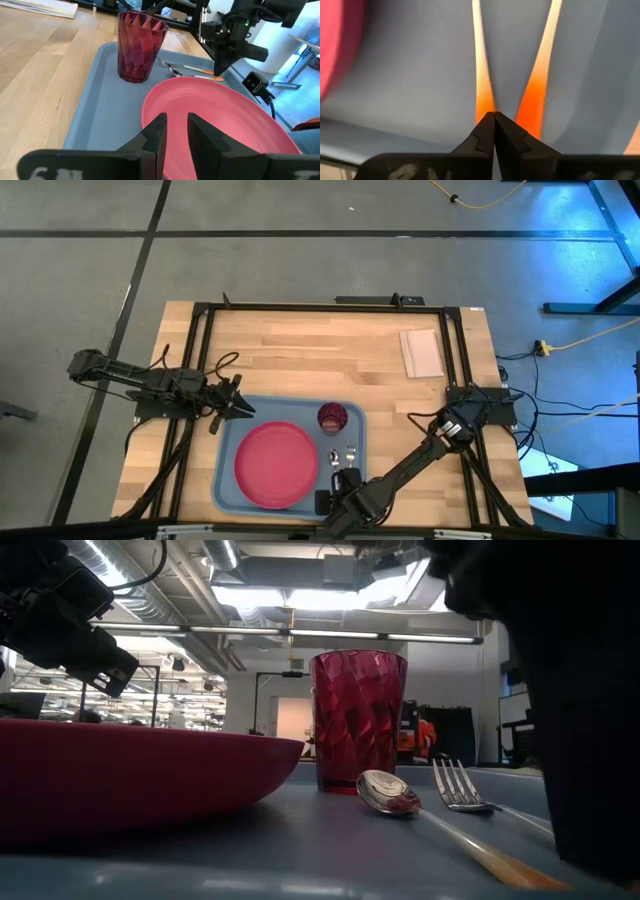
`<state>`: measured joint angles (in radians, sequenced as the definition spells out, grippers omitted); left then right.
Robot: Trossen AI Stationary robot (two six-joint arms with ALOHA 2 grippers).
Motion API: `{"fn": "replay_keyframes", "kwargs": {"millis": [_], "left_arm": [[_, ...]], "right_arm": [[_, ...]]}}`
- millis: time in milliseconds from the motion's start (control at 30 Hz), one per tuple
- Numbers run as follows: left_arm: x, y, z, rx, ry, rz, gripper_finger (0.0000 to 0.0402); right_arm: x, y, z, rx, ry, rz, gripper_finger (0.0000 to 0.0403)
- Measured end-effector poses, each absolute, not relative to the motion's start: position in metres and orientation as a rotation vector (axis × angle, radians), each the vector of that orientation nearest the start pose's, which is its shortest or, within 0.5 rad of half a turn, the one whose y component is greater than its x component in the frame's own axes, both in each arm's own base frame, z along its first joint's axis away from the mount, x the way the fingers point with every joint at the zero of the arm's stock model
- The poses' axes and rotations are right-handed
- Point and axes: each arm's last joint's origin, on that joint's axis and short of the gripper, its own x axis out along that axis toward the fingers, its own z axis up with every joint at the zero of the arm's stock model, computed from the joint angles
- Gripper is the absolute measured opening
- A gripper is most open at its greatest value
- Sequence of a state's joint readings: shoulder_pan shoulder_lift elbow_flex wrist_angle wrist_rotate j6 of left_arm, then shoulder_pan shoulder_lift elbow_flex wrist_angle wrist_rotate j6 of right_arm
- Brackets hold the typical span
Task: Pick and place plate/cup/fork/spoon on tray
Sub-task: Put the orange spoon on the blue serving tray to the left of the orange fork
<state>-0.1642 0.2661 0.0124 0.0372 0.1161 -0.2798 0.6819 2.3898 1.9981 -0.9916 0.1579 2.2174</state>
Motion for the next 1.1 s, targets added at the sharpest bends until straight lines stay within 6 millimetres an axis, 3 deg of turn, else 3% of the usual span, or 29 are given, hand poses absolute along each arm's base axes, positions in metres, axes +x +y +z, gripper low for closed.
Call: {"fn": "replay_keyframes", "kwargs": {"millis": [1100], "left_arm": [[0.1097,-0.0216,0.1488,-0.272,0.255,-0.247,0.0069]], "right_arm": [[0.3754,0.2976,0.1531,1.277,1.07,-1.014,0.0013]]}}
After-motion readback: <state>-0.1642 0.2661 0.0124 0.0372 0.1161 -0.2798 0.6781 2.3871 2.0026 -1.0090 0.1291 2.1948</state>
